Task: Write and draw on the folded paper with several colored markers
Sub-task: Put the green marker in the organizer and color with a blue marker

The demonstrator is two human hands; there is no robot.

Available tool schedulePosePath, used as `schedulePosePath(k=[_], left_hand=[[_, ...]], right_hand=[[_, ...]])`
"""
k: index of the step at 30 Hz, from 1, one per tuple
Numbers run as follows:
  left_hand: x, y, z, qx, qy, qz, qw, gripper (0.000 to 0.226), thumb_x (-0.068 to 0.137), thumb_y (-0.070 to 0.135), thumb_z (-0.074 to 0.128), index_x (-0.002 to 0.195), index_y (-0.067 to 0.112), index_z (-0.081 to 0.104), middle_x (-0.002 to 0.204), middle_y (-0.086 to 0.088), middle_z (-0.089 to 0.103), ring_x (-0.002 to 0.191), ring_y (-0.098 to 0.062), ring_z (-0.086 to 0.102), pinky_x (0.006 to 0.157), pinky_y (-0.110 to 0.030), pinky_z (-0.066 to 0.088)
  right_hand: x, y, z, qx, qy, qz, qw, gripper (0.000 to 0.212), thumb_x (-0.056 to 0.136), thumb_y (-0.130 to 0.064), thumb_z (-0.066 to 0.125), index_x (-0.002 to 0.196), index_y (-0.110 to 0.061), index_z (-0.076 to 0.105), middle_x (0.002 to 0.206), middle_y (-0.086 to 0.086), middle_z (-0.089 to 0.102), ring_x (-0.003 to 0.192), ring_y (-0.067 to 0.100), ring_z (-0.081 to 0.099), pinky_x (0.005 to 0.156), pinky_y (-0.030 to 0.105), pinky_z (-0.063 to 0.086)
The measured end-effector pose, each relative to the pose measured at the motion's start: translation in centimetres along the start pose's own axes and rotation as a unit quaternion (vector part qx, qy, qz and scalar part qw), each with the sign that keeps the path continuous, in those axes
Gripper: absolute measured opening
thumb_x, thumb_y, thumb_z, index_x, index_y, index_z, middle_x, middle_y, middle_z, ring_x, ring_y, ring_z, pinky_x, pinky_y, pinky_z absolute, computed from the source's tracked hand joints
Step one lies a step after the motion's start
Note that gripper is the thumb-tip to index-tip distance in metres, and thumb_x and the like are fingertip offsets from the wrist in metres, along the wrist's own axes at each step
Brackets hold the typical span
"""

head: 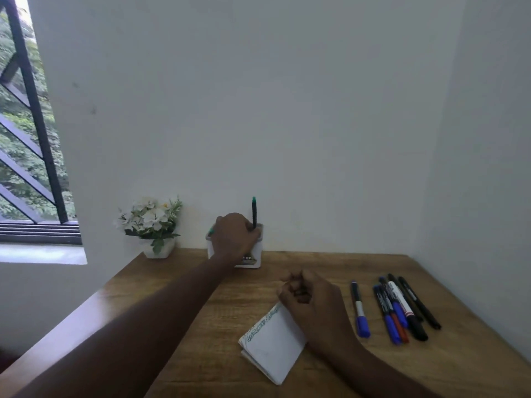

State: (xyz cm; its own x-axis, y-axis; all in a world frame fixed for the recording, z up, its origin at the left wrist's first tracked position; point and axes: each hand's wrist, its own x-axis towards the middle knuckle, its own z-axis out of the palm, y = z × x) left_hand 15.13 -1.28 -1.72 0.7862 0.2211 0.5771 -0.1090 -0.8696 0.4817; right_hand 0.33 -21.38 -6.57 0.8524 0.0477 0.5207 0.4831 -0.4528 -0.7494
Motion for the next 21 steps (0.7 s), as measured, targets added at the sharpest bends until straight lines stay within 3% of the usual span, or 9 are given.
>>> schedulePosePath(k=[3, 6, 8, 11, 14, 18, 21], left_hand=[[-0.2, -0.2, 0.0, -0.019, -0.008, 0.025, 0.999, 0.049, 0.077, 0.060, 0.059, 0.081, 0.018, 0.085, 0.067, 0.005, 0.075, 0.064, -0.007, 0.068, 0.070, -0.034, 0.062], [-1.8, 0.1, -1.6, -0.040, 0.023, 0.059, 0.997, 0.043, 0.084, 0.055, 0.068, 0.091, 0.015, 0.084, 0.088, -0.001, 0.078, 0.082, -0.013, 0.071, 0.079, -0.036, 0.061], [-3.9, 0.1, -3.2, -0.045, 0.038, 0.085, 0.995, 0.035, 0.086, 0.053, 0.070, 0.106, 0.025, 0.081, 0.106, 0.003, 0.074, 0.100, -0.014, 0.066, 0.081, -0.036, 0.059], [-7.8, -0.6, -5.3, -0.046, 0.016, 0.186, 0.981, 0.017, 0.091, 0.040, 0.073, 0.104, 0.031, 0.078, 0.104, 0.012, 0.065, 0.101, -0.007, 0.058, 0.074, -0.029, 0.053], [-11.5, -1.8, -6.2, -0.043, -0.024, 0.247, 0.968, 0.015, 0.093, 0.044, 0.069, 0.101, 0.033, 0.074, 0.105, 0.018, 0.063, 0.101, -0.002, 0.057, 0.074, -0.029, 0.052], [-13.1, -3.2, -5.7, -0.038, -0.077, 0.248, 0.965, 0.016, 0.094, 0.051, 0.062, 0.102, 0.039, 0.069, 0.108, 0.022, 0.059, 0.102, 0.001, 0.052, 0.072, -0.027, 0.051], [-12.6, -3.4, -5.1, -0.065, -0.106, 0.253, 0.960, 0.013, 0.096, 0.048, 0.064, 0.104, 0.039, 0.069, 0.107, 0.023, 0.058, 0.102, 0.000, 0.053, 0.075, -0.028, 0.051]], right_hand=[[0.0, -0.1, -0.5, -0.053, -0.001, -0.051, 0.997, 0.010, 0.090, -0.024, 0.076, 0.100, -0.026, 0.074, 0.078, -0.016, 0.071, 0.081, -0.003, 0.068, 0.067, 0.010, 0.054], [1.0, 0.2, -2.6, -0.193, -0.012, -0.101, 0.976, 0.006, 0.092, -0.018, 0.070, 0.092, -0.023, 0.073, 0.078, -0.013, 0.068, 0.070, 0.004, 0.064, 0.063, 0.012, 0.051], [2.0, 0.5, -5.0, -0.305, 0.001, -0.077, 0.949, 0.008, 0.093, -0.021, 0.064, 0.086, -0.022, 0.069, 0.081, -0.007, 0.068, 0.073, 0.009, 0.062, 0.064, 0.028, 0.053], [2.6, 1.2, -8.2, -0.426, -0.022, 0.028, 0.904, 0.026, 0.096, -0.035, 0.062, 0.074, -0.022, 0.056, 0.074, -0.007, 0.057, 0.068, 0.011, 0.054, 0.062, 0.028, 0.041], [2.1, 1.4, -8.2, -0.466, -0.077, 0.078, 0.878, 0.032, 0.094, -0.035, 0.065, 0.069, -0.025, 0.048, 0.072, -0.009, 0.047, 0.067, 0.011, 0.052, 0.057, 0.025, 0.037], [1.8, 1.4, -7.0, -0.457, -0.110, 0.073, 0.879, 0.033, 0.095, -0.023, 0.062, 0.070, -0.026, 0.042, 0.090, -0.001, 0.062, 0.077, 0.016, 0.056, 0.053, 0.019, 0.030], [1.9, 1.5, -6.3, -0.439, -0.102, 0.084, 0.889, 0.003, 0.097, -0.022, 0.062, 0.100, -0.021, 0.063, 0.112, 0.003, 0.068, 0.099, 0.021, 0.066, 0.072, 0.027, 0.044]])
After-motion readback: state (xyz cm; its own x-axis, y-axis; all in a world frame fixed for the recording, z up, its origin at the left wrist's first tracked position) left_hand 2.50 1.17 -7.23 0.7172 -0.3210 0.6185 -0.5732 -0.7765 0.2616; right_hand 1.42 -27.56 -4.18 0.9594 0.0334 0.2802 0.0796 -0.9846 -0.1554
